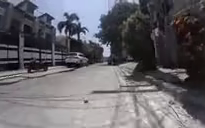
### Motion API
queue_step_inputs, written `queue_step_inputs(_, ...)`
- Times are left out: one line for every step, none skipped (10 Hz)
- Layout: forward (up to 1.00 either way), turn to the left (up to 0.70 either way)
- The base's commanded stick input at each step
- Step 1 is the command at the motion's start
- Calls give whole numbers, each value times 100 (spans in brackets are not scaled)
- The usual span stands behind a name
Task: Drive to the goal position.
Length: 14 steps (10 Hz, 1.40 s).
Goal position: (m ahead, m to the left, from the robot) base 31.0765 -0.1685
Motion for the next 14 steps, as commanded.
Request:
queue_step_inputs(100,1)
queue_step_inputs(100,1)
queue_step_inputs(100,1)
queue_step_inputs(100,1)
queue_step_inputs(100,1)
queue_step_inputs(100,1)
queue_step_inputs(100,1)
queue_step_inputs(100,1)
queue_step_inputs(100,1)
queue_step_inputs(100,1)
queue_step_inputs(100,1)
queue_step_inputs(100,1)
queue_step_inputs(100,1)
queue_step_inputs(100,1)
